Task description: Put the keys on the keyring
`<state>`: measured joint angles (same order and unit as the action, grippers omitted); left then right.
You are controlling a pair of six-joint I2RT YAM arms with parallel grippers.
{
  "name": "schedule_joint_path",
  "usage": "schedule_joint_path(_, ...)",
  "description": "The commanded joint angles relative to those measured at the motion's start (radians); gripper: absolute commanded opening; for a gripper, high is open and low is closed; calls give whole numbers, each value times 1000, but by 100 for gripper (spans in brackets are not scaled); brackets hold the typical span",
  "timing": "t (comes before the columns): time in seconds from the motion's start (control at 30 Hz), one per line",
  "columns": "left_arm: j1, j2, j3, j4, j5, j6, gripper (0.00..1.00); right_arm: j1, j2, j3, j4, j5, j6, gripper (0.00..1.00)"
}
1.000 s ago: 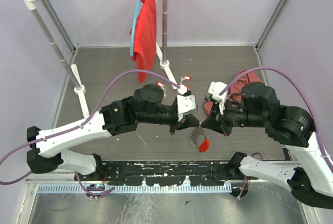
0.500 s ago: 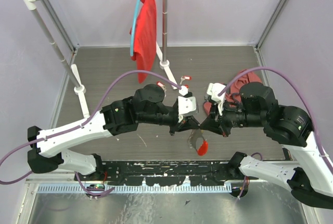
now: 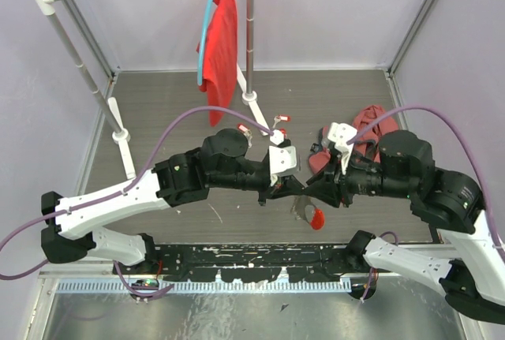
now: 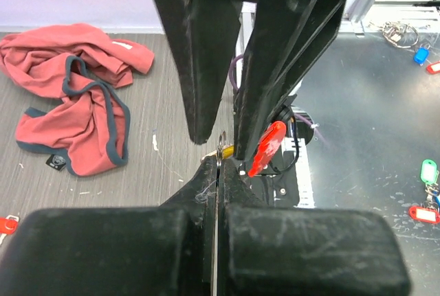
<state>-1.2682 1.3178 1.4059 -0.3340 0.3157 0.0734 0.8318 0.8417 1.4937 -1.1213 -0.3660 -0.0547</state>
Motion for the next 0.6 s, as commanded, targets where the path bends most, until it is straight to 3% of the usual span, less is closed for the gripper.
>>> schedule_joint_path(0.0,-7,-40,-44,124,-26,-26,0,3,-63,-37,159,43,129,33)
schedule_joint_path(0.3,-7,-153,-177,298,-50,-88,0,3,-176,-143,289,121,331,33)
schedule_joint_path(0.57,-7,-246,-298,391,-187,-165,0,3,-330,-388,667,213,609,40)
